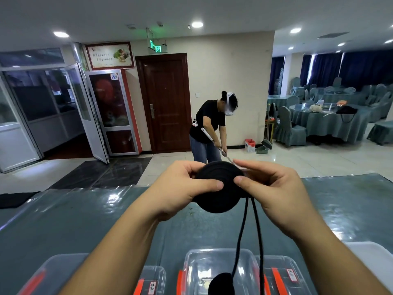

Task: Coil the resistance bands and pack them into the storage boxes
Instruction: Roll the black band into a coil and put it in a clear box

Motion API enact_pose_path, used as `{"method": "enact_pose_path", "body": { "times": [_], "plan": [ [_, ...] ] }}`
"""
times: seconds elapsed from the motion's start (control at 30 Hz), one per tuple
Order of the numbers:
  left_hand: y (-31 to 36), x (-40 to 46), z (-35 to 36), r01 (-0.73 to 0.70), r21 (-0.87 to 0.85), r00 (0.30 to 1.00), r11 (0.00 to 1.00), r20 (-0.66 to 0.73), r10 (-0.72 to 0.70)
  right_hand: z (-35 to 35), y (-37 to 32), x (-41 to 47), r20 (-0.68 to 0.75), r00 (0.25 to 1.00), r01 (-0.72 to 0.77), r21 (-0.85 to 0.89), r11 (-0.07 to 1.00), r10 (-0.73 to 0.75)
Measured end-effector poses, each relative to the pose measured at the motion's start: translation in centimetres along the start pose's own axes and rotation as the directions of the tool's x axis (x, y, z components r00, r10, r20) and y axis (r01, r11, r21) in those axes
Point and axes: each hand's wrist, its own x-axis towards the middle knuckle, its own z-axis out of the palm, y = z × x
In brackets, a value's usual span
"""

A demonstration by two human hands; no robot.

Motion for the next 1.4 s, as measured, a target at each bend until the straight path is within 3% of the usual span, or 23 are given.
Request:
{"method": "enact_pose_path", "body": {
  "times": [0.1,0.17,0.3,0.5,0.63,0.73,0.9,1.1,1.17,1.3,1.4],
  "plan": [
    [-0.3,0.0,0.5,-0.040,-0.210,0.997,0.977,-0.066,0.027,0.6,0.1,0.0,-0.091,0.996,0.021,0.158,0.987,-0.007],
    [-0.6,0.0,0.8,-0.067,-0.260,0.995,0.963,-0.088,0.046,0.8,0.4,-0.1,-0.104,0.994,-0.002,0.250,0.968,0.029],
    [-1.1,-0.1,1.5,-0.057,-0.310,0.995,0.949,-0.093,0.029,0.9,0.6,-0.2,-0.158,0.987,0.032,0.223,0.974,0.004],
    [-0.7,-0.1,0.8,0.007,-0.109,1.000,0.994,-0.025,-0.010,0.6,0.3,0.0,-0.135,0.990,0.049,0.077,0.996,-0.038],
    [-0.8,0.1,1.5,-0.072,-0.224,0.991,0.972,-0.123,0.046,1.3,0.6,-0.3,-0.165,0.985,0.069,0.135,0.988,-0.046],
    [-1.4,0.1,1.9,-0.045,-0.280,0.994,0.959,-0.107,0.016,1.2,0.8,-0.3,-0.204,0.979,0.065,0.177,0.982,-0.028],
    [-0.7,0.1,0.3,0.043,-0.077,0.998,0.996,0.044,-0.039,0.3,0.2,0.0,-0.047,0.999,-0.018,0.066,0.998,0.021],
    [-1.4,0.3,1.1,-0.042,-0.194,0.992,0.980,-0.124,0.018,0.4,1.1,0.1,-0.140,0.990,0.000,0.126,0.992,0.018],
    [-1.8,0.3,1.0,-0.001,-0.174,0.996,0.985,-0.089,-0.015,0.1,1.1,0.0,-0.117,0.992,-0.026,0.115,0.993,0.039],
    [-1.8,0.3,-0.2,0.042,0.050,0.997,0.998,0.063,-0.045,-0.2,1.2,0.0,-0.042,0.996,-0.071,0.034,0.997,0.072],
    [-1.7,0.5,0.1,-0.001,-0.036,1.000,0.999,-0.031,0.000,0.0,1.4,0.0,-0.088,0.993,-0.072,0.134,0.988,0.084]
  ]
}}
